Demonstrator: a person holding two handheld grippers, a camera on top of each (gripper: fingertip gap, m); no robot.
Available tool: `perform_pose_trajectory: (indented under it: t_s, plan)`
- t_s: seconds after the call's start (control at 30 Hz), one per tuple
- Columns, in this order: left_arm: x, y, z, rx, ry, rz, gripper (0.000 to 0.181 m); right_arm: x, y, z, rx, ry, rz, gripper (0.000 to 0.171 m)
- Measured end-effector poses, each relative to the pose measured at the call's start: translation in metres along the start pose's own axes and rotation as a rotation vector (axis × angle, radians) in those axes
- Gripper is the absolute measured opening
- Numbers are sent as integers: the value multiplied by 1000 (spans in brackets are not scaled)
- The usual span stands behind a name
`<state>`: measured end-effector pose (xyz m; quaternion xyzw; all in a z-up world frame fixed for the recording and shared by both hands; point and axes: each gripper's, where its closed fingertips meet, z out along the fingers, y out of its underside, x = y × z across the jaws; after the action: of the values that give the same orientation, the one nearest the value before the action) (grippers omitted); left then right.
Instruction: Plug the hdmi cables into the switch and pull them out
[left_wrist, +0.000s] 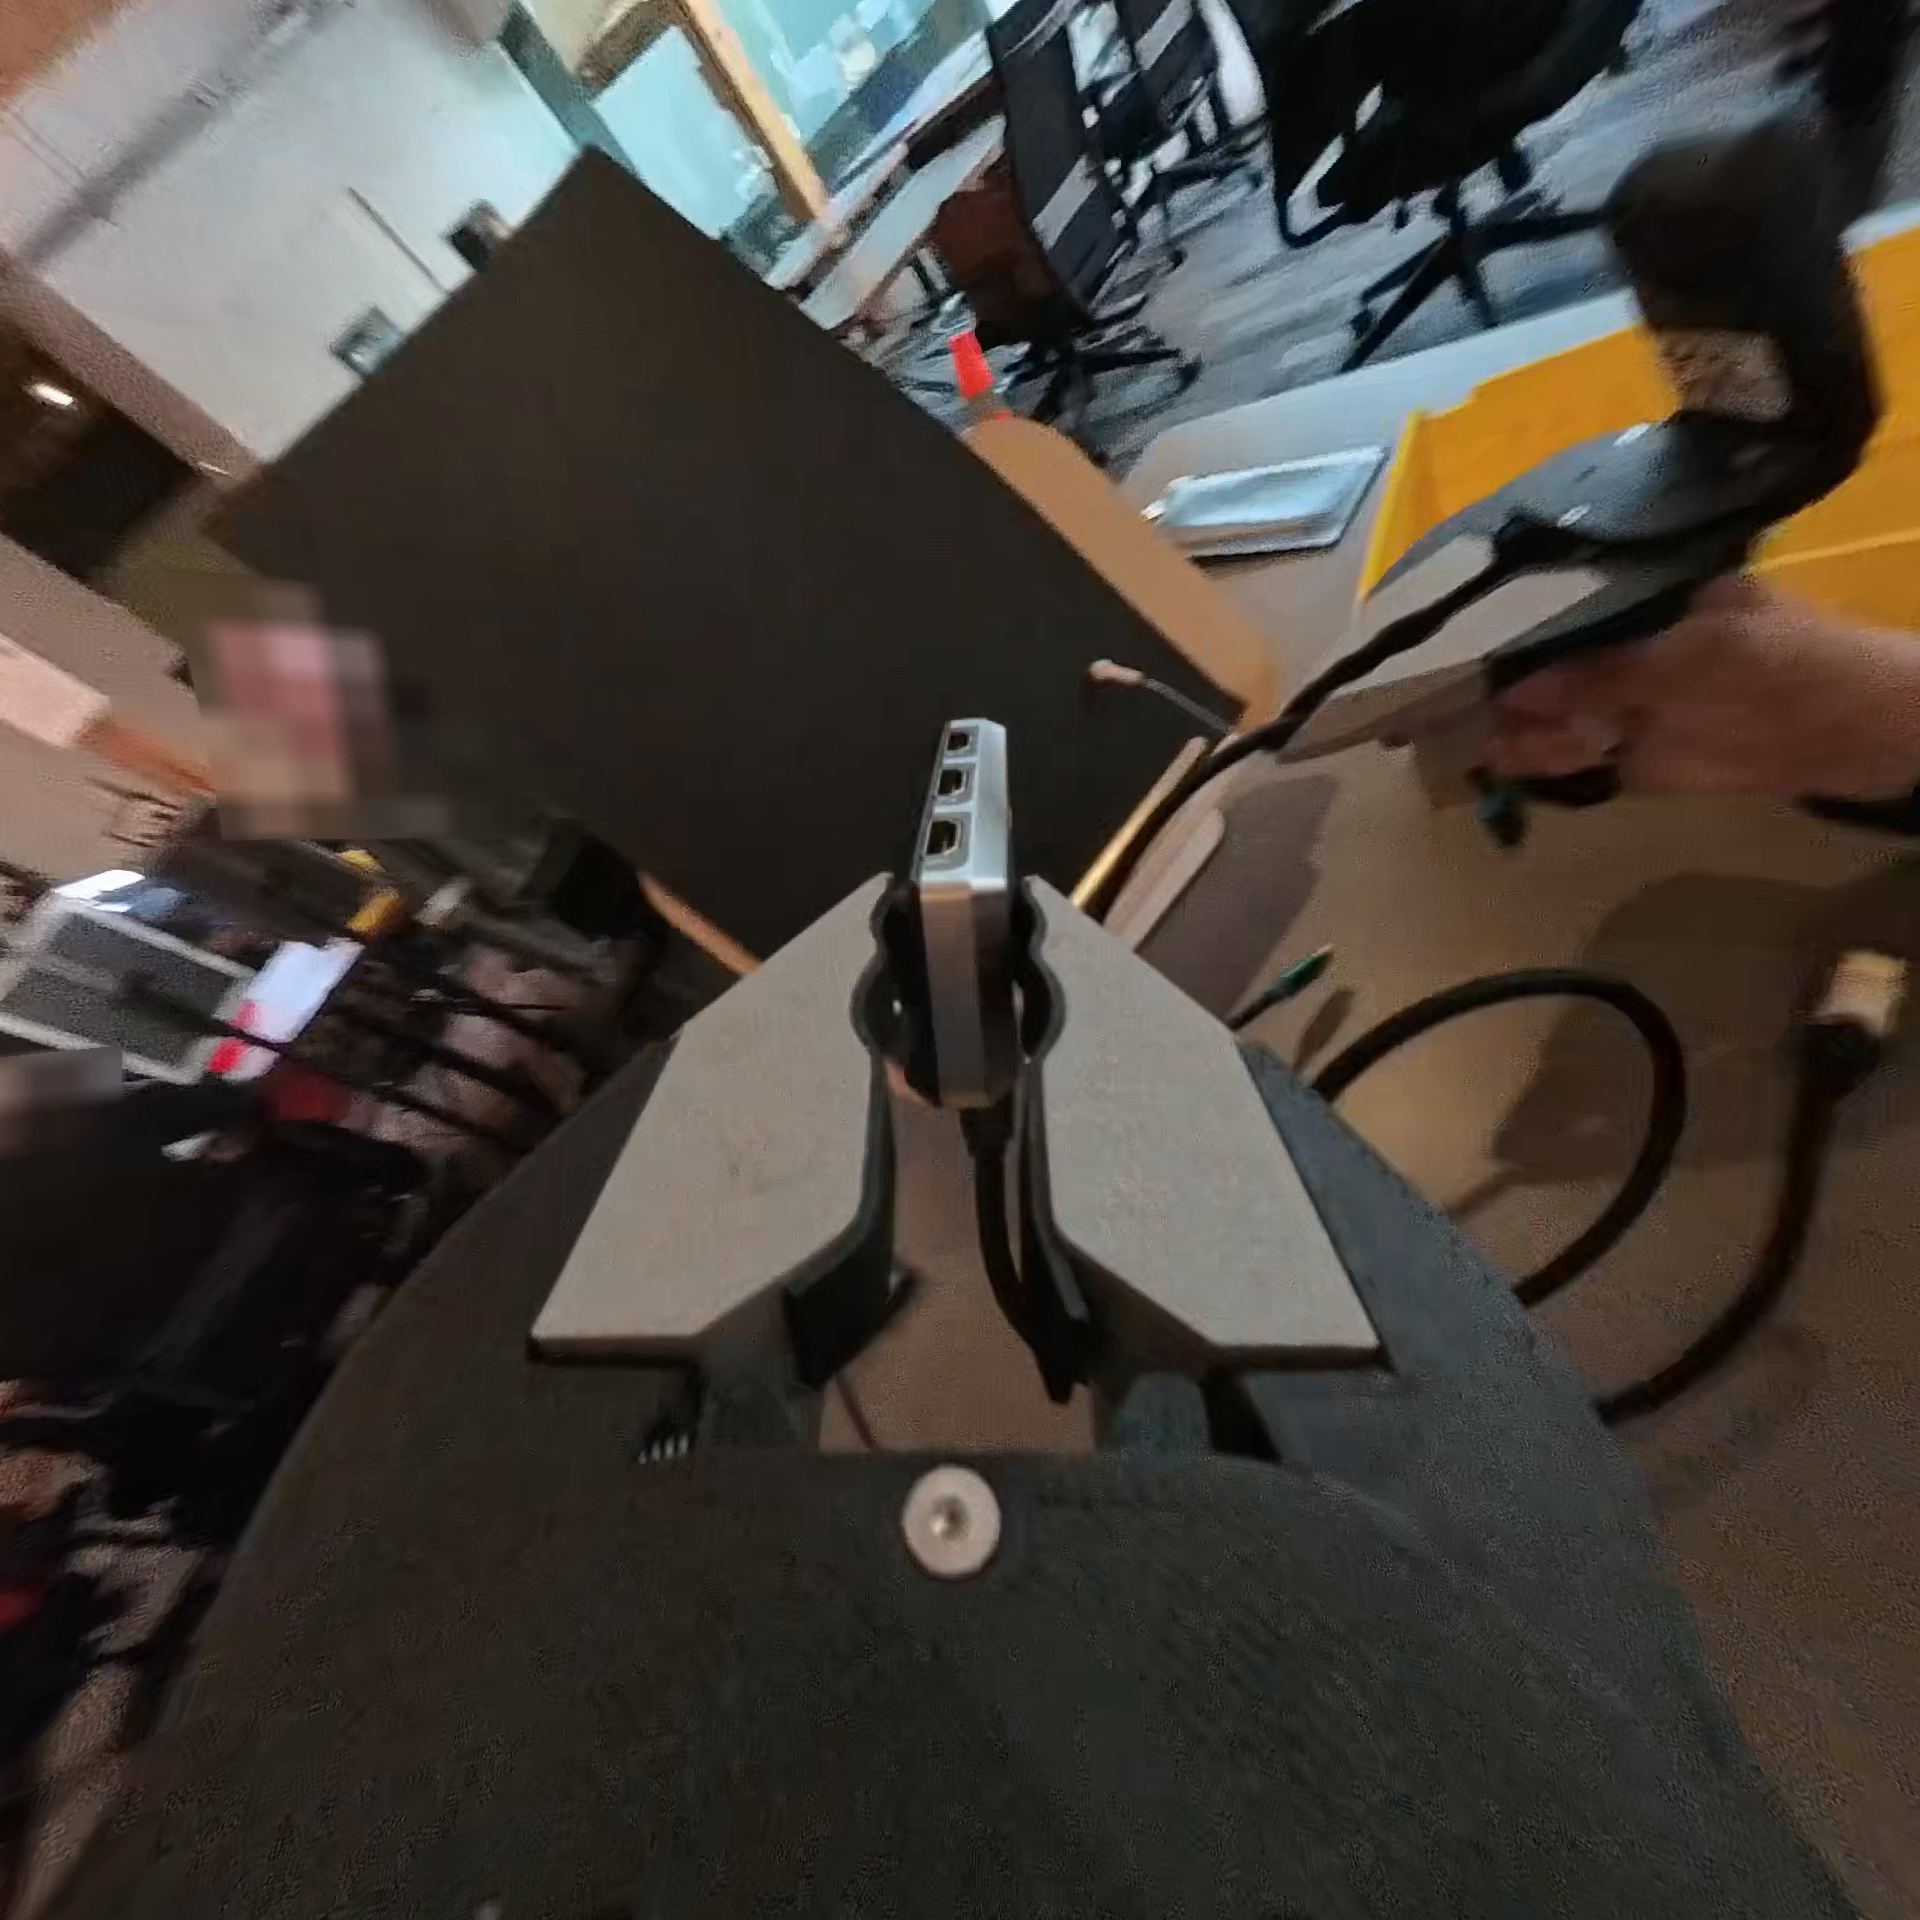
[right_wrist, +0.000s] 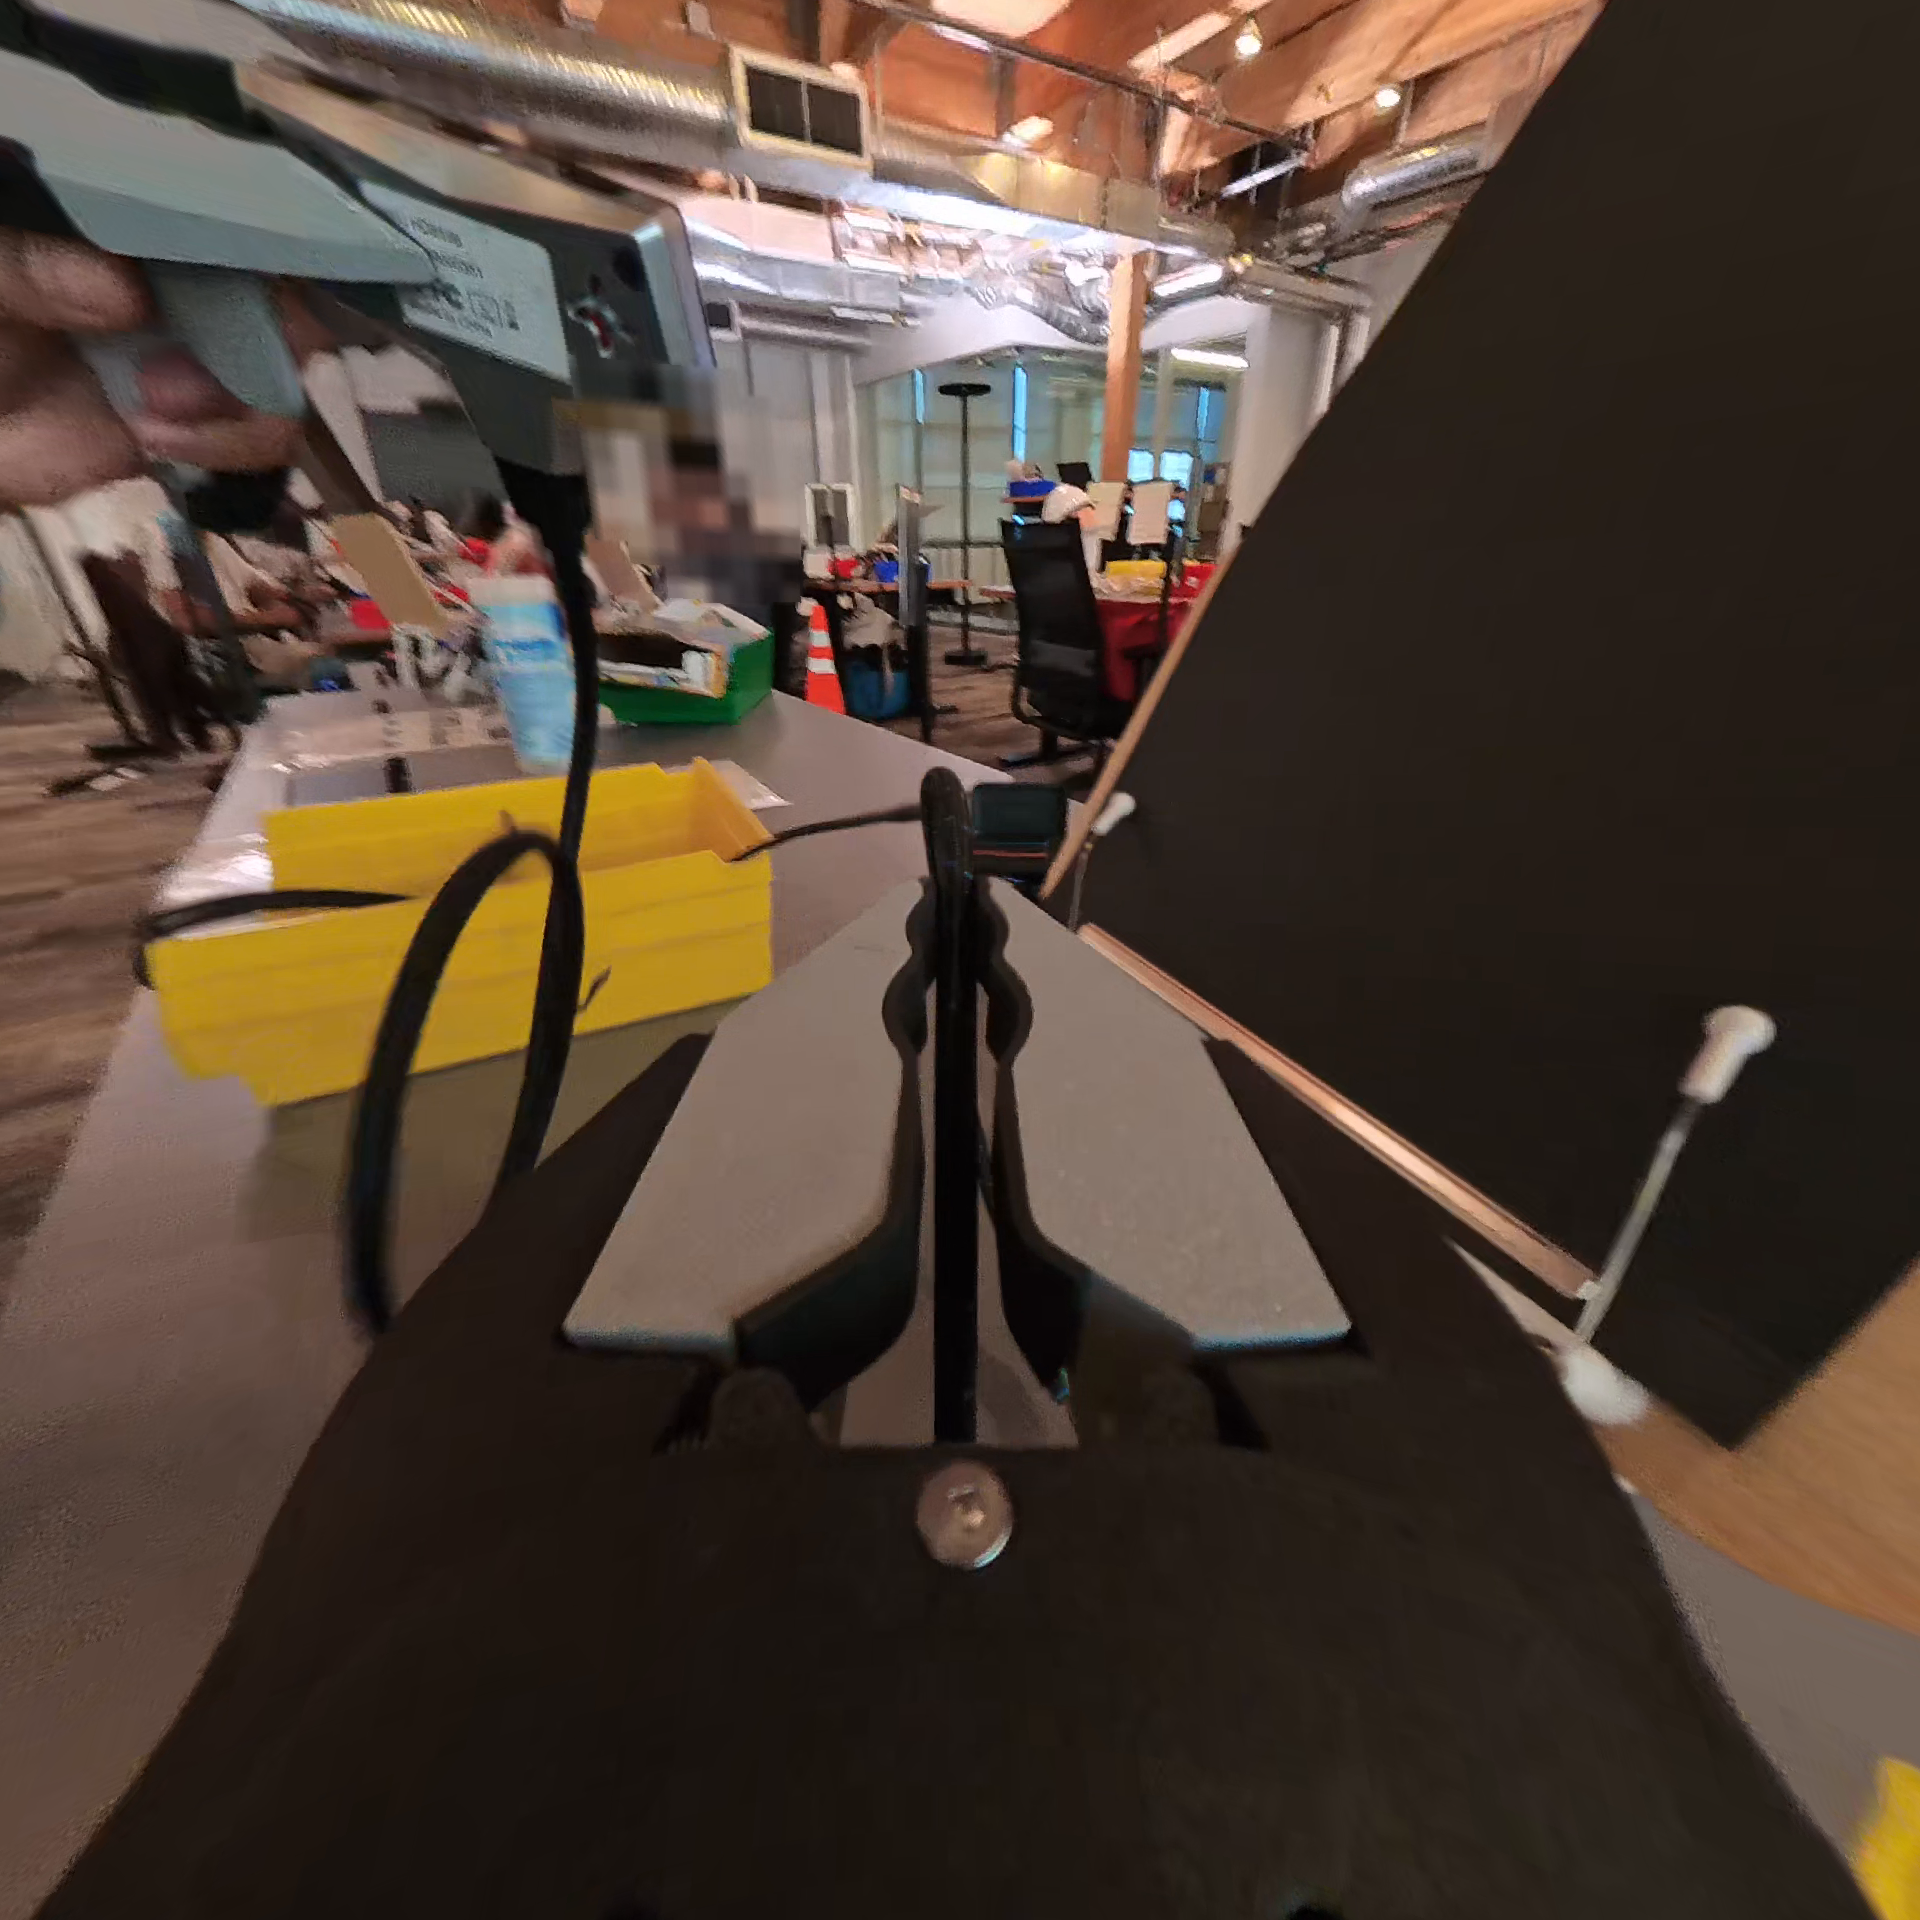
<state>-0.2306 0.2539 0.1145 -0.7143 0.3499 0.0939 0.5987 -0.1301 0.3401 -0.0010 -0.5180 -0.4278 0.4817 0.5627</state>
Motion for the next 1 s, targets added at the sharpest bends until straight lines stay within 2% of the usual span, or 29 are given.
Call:
perform_pose_trajectory:
  t_s: [0.17, 0.33, 0.53, 0.7, 0.8, 0.87, 0.93, 1.0]
  plan:
    - [-14, 18, -7, -69, -229, 296, 18, 18, 8, -5, -86, 127, -124, 3]
    - [0, 32, -2, -124, -244, 415, 18, 29, 16, -7, -132, 179, -127, 3]
    - [41, 51, 10, -77, -218, 360, 18, 35, 54, -2, -365, 168, -115, 3]
    - [90, 97, 19, -56, -296, 386, 18, 32, 88, -2, -542, 120, -62, 3]
    - [118, 124, 26, -30, -345, 364, 17, 36, 89, -2, -538, 135, -31, 3]
    - [137, 135, 33, -38, -382, 466, 18, 38, 88, -2, -532, 148, -19, 3]
    - [156, 147, 47, -68, -340, 555, 17, 39, 88, -1, -525, 149, -13, 3]
    - [163, 157, 61, -85, -300, 567, 17, 37, 88, 0, -513, 140, 4, 3]
